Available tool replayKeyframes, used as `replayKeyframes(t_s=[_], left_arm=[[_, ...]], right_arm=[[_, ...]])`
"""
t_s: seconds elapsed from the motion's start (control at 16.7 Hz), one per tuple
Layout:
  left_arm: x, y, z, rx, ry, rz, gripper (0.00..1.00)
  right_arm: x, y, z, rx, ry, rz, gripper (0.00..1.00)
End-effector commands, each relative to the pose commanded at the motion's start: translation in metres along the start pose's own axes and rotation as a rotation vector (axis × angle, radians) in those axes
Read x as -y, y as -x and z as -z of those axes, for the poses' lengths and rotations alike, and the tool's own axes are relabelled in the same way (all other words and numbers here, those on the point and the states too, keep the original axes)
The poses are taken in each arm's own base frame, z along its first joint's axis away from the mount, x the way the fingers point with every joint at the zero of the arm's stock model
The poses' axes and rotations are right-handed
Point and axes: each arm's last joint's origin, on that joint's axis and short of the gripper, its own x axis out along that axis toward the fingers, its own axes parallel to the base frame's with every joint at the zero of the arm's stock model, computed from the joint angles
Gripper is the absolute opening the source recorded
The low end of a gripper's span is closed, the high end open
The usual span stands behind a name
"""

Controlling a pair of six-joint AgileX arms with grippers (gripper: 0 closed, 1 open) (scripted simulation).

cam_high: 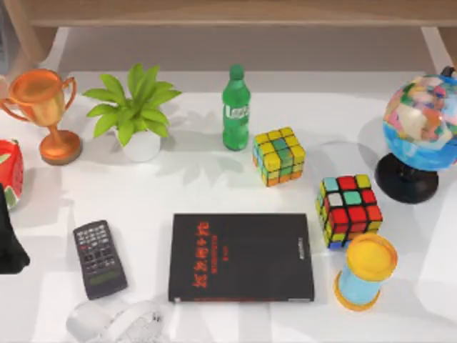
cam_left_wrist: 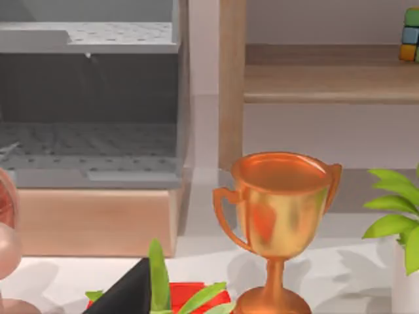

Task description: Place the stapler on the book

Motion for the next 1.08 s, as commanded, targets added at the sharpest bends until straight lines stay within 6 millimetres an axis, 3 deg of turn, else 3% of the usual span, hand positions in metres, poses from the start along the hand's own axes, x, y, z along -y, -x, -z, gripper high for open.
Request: replayKeyframes(t_s=[0.42, 0.54, 0.66, 0.84, 1.08], left_arm=[[0.000, 0.000, 0.000, 0.000, 0.000, 0.000, 1.00], [0.000, 0.000, 0.000, 0.000, 0.000, 0.000, 1.00], [0.000, 0.000, 0.000, 0.000, 0.000, 0.000, 1.00], [0.000, 0.000, 0.000, 0.000, 0.000, 0.000, 1.00], [0.000, 0.000, 0.000, 0.000, 0.000, 0.000, 1.00]], right_arm=[[0.002, 0.000, 0.000, 0.000, -0.005, 0.000, 0.00], [0.004, 0.011, 0.002, 0.013, -0.021, 0.002, 0.00], [0.008, 0.030, 0.007, 0.030, -0.057, 0.004, 0.00], [0.002, 0.076, 0.017, 0.104, -0.124, 0.011, 0.00], [-0.038, 0.147, 0.037, 0.236, -0.191, 0.004, 0.00]])
